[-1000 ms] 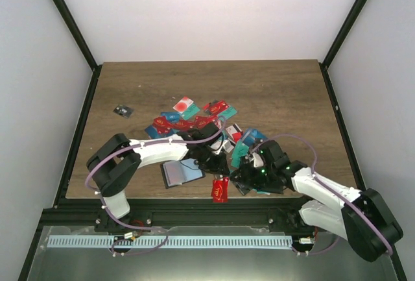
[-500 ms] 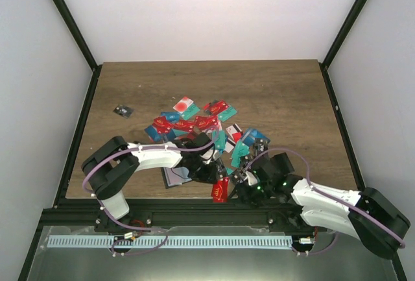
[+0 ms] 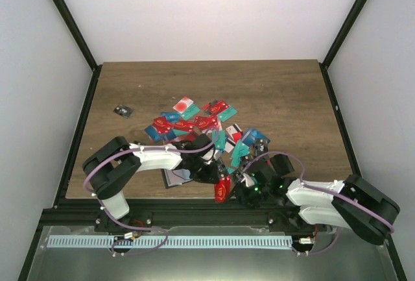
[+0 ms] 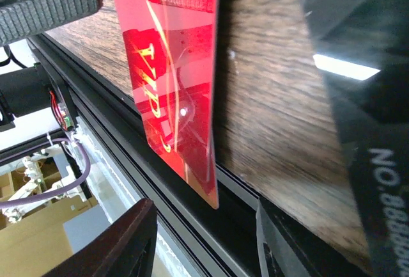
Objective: Put the credit cards into the card holder
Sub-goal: Pick up the credit card from the center of the board.
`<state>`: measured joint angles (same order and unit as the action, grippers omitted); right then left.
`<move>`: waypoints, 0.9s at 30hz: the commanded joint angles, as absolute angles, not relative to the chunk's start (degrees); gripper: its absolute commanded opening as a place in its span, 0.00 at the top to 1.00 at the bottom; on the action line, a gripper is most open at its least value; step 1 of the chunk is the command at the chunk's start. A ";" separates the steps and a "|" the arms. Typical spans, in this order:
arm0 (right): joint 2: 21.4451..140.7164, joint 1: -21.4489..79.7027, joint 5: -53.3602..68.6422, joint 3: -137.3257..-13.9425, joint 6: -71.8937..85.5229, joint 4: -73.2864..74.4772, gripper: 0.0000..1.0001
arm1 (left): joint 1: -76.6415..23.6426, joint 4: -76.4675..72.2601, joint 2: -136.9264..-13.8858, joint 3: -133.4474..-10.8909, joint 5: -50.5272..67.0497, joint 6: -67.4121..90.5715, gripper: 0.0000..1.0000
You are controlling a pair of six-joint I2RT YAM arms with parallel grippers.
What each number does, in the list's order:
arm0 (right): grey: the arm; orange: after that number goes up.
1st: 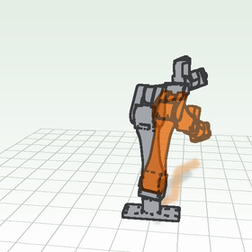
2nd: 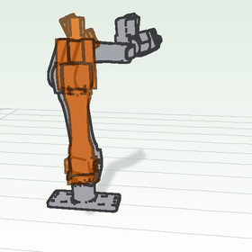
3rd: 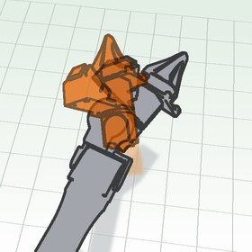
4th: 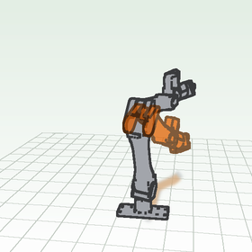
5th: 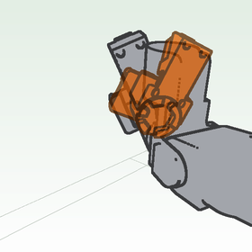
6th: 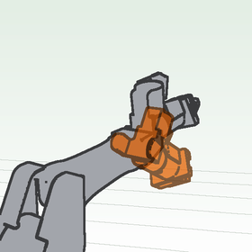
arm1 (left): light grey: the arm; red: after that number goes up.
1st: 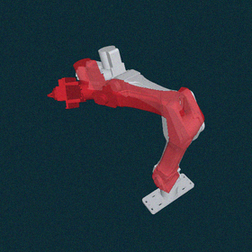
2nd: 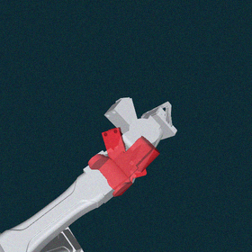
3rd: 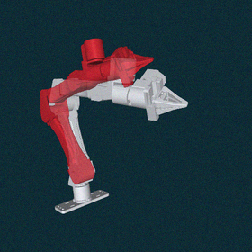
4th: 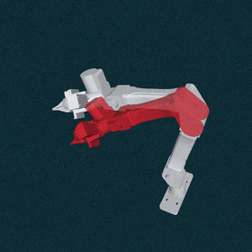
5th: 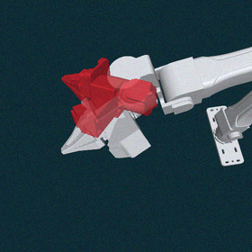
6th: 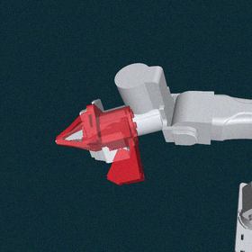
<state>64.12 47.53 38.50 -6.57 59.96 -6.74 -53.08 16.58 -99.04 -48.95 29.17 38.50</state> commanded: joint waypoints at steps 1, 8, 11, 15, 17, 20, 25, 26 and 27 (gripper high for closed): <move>66.89 47.81 36.39 -6.04 59.90 -12.96 0.56 | -53.79 15.90 -100.12 -47.75 28.15 39.56 0.86; 70.11 47.81 35.24 -6.80 59.71 -15.30 0.68 | -54.14 15.48 -100.18 -47.24 27.95 39.67 0.86; 70.60 47.81 35.02 -6.99 59.59 -15.71 0.72 | -54.21 15.46 -100.50 -47.24 27.95 39.73 0.87; 70.80 47.81 34.81 -7.10 59.35 -16.38 0.79 | -54.40 15.22 -100.68 -47.09 28.02 39.65 0.87; 70.98 47.77 34.60 -7.04 59.33 -16.79 0.82 | -54.35 14.99 -100.72 -46.89 28.04 39.73 0.87; 71.50 47.80 34.69 -6.99 59.20 -18.10 0.88 | -54.47 14.48 -100.56 -46.58 28.20 41.42 0.87; 71.96 47.72 37.25 -7.47 57.47 -20.00 0.99 | -54.47 14.60 -99.54 -46.93 28.04 41.92 0.87; 71.79 47.72 37.79 -7.73 57.00 -19.72 0.99 | -54.41 15.00 -98.83 -47.20 27.71 42.20 0.87; 71.54 47.72 38.40 -8.00 56.53 -19.20 0.99 | -54.45 15.43 -97.75 -47.44 27.19 42.45 0.87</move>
<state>71.35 47.81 39.20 -6.61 59.16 -18.26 -53.67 13.37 -99.09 -48.03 29.26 41.28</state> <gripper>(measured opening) 0.031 0.130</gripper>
